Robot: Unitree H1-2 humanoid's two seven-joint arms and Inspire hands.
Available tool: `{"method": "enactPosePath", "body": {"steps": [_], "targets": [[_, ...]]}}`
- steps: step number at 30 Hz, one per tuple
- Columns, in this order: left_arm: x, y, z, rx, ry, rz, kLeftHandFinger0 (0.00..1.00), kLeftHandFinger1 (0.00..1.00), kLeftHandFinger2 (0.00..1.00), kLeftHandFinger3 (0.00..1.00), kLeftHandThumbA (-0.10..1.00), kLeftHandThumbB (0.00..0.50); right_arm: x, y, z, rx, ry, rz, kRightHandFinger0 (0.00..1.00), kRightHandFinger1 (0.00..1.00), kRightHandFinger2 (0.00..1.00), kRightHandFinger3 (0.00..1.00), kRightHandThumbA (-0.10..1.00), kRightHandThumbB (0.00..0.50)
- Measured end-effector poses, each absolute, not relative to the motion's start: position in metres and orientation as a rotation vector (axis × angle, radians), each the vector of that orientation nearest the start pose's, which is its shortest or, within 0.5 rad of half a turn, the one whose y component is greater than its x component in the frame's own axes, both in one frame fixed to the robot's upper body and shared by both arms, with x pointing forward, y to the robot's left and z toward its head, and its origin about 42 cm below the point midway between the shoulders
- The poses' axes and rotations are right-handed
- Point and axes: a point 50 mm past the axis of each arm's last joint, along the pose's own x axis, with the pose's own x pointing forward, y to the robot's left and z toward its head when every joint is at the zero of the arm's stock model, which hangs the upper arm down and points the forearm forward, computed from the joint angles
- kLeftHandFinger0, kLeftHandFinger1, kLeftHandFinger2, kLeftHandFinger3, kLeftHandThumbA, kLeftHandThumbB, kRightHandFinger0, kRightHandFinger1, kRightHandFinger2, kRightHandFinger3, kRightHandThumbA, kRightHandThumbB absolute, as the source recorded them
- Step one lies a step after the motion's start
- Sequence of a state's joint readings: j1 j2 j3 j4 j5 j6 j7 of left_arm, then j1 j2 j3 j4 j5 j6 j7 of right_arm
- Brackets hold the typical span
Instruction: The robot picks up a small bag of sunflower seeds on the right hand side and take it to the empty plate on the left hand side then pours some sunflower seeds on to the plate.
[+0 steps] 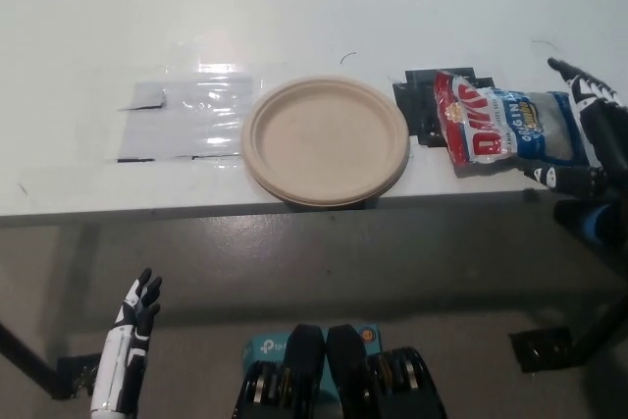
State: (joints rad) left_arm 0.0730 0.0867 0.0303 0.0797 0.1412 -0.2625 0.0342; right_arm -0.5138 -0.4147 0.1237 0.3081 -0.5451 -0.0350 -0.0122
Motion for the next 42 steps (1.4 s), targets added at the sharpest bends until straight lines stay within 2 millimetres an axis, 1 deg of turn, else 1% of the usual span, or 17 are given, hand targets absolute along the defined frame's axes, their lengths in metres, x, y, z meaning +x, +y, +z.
{"method": "enactPosePath", "body": {"steps": [3,4,6,8,9,10,14,19,20,22,25,27,31,33,34,41,42], "targets": [[0.256,0.252,0.074,0.228,-0.113,0.043,1.0,1.0,1.0,1.0,1.0,0.0,0.447,-0.304,0.206,-0.994,-0.199,0.034,1.0,1.0,1.0,1.0,1.0,0.463],[0.256,0.252,0.075,0.228,-0.114,0.043,1.0,1.0,1.0,1.0,1.0,0.007,0.449,-0.307,0.201,-0.995,-0.176,0.035,1.0,1.0,1.0,1.0,1.0,0.462],[0.256,0.252,0.075,0.228,-0.114,0.043,1.0,1.0,1.0,1.0,1.0,0.002,0.454,-0.31,0.197,-0.996,-0.146,0.035,1.0,1.0,1.0,1.0,1.0,0.47],[0.256,0.252,0.075,0.228,-0.114,0.043,1.0,1.0,1.0,1.0,1.0,0.003,0.458,-0.311,0.194,-0.999,-0.124,0.037,1.0,1.0,1.0,1.0,1.0,0.448],[0.256,0.252,0.075,0.228,-0.114,0.043,1.0,1.0,1.0,1.0,1.0,0.002,0.46,-0.312,0.193,-1.0,-0.119,0.038,1.0,1.0,1.0,1.0,1.0,0.448],[0.256,0.252,0.075,0.228,-0.114,0.042,1.0,1.0,1.0,1.0,1.0,0.01,0.461,-0.312,0.193,-1.002,-0.115,0.039,1.0,1.0,1.0,1.0,1.0,0.463],[0.256,0.252,0.075,0.228,-0.114,0.043,1.0,1.0,1.0,1.0,1.0,0.013,0.468,-0.312,0.196,-1.005,-0.108,0.036,1.0,1.0,1.0,1.0,1.0,0.483],[0.256,0.252,0.075,0.228,-0.114,0.042,1.0,1.0,1.0,1.0,1.0,0.006,0.469,-0.312,0.197,-1.005,-0.108,0.036,1.0,1.0,1.0,1.0,1.0,0.465],[0.256,0.252,0.075,0.228,-0.114,0.042,1.0,1.0,1.0,1.0,1.0,0.008,0.469,-0.312,0.197,-1.004,-0.109,0.036,1.0,1.0,1.0,1.0,1.0,0.452],[0.256,0.252,0.075,0.228,-0.114,0.042,1.0,1.0,1.0,1.0,1.0,0.017,0.47,-0.311,0.199,-0.999,-0.113,0.034,1.0,1.0,1.0,1.0,1.0,0.455],[0.256,0.251,0.075,0.228,-0.114,0.042,1.0,1.0,1.0,1.0,1.0,0.005,0.472,-0.309,0.204,-0.989,-0.127,0.032,1.0,1.0,1.0,1.0,1.0,0.434],[0.256,0.251,0.075,0.229,-0.114,0.041,1.0,1.0,1.0,1.0,1.0,0.001,0.472,-0.307,0.21,-0.982,-0.147,0.03,1.0,1.0,1.0,1.0,1.0,0.441],[0.256,0.251,0.075,0.228,-0.114,0.041,1.0,1.0,1.0,1.0,1.0,0.004,0.473,-0.305,0.216,-0.969,-0.161,0.034,1.0,1.0,1.0,1.0,1.0,0.431],[0.256,0.251,0.075,0.228,-0.114,0.04,1.0,1.0,1.0,1.0,1.0,0.01,0.474,-0.305,0.217,-0.963,-0.16,0.035,1.0,1.0,1.0,1.0,1.0,0.441],[0.256,0.251,0.075,0.228,-0.114,0.04,1.0,1.0,1.0,1.0,1.0,0.002,0.474,-0.304,0.218,-0.959,-0.159,0.036,1.0,1.0,1.0,1.0,1.0,0.441],[0.256,0.251,0.075,0.228,-0.114,0.039,1.0,1.0,1.0,1.0,1.0,0.0,0.475,-0.3,0.22,-0.957,-0.159,0.04,1.0,1.0,1.0,1.0,1.0,0.435],[0.256,0.251,0.075,0.228,-0.115,0.039,1.0,1.0,1.0,1.0,1.0,0.017,0.476,-0.3,0.219,-0.959,-0.153,0.043,1.0,1.0,1.0,1.0,1.0,0.431]]}}
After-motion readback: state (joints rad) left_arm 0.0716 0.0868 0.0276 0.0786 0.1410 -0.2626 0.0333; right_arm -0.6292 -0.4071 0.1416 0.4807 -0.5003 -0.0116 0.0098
